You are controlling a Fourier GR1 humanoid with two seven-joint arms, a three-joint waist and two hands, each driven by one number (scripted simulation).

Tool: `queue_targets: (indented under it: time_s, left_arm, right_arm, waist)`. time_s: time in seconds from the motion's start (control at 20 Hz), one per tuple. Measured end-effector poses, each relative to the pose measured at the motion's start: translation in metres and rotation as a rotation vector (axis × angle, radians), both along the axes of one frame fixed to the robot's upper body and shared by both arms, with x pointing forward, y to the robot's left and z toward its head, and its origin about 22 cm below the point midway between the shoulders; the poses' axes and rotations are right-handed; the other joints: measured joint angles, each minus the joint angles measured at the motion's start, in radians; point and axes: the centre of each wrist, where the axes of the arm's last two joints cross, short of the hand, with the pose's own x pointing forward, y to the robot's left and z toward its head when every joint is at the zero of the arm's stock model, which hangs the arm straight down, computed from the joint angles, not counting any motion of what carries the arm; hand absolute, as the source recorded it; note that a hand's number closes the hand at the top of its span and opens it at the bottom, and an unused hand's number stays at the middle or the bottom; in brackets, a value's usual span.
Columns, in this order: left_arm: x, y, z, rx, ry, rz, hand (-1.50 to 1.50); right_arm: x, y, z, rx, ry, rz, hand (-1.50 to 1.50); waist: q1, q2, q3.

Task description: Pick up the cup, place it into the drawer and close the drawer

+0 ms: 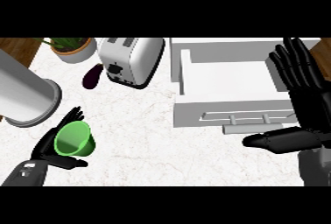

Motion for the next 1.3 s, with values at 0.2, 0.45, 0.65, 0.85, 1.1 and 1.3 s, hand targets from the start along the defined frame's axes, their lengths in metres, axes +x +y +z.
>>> queue_targets:
  time_s: [0.2,0.45,0.65,0.85,1.1,1.3]
  left_arm:
    - [0.005,-0.014,-0.004,-0.014,-0.005,-0.02,-1.5]
    - [0.005,-0.021,-0.008,-0.024,0.001,-0.043,-1.5]
    - [0.009,-0.031,-0.01,-0.062,0.021,-0.08,1.5]
    - [0.014,-0.042,-0.009,-0.098,-0.014,-0.103,1.5]
    - [0.019,-0.049,-0.007,-0.061,-0.168,-0.048,1.5]
    - [0.029,-0.056,-0.001,-0.107,-0.238,0.005,1.5]
  right_arm:
    - [0.004,-0.006,0.005,-0.005,-0.005,-0.005,-1.5]
    - [0.003,-0.007,0.005,-0.011,0.0,-0.006,-1.5]
    - [0.003,-0.005,0.006,-0.007,0.005,-0.004,-1.5]
    - [0.007,-0.008,0.007,-0.013,0.002,-0.012,-1.5]
    - [0.006,-0.009,0.013,-0.025,0.002,-0.016,-1.5]
    - [0.005,-0.009,0.011,-0.022,0.01,-0.019,-1.5]
  waist:
    - [0.001,0.001,0.0]
    - [0.001,0.0,0.0]
    - [0.0,0.0,0.0]
    - [0.005,0.001,0.0]
    - [0.006,0.0,0.0]
    - [0.009,-0.002,0.001]
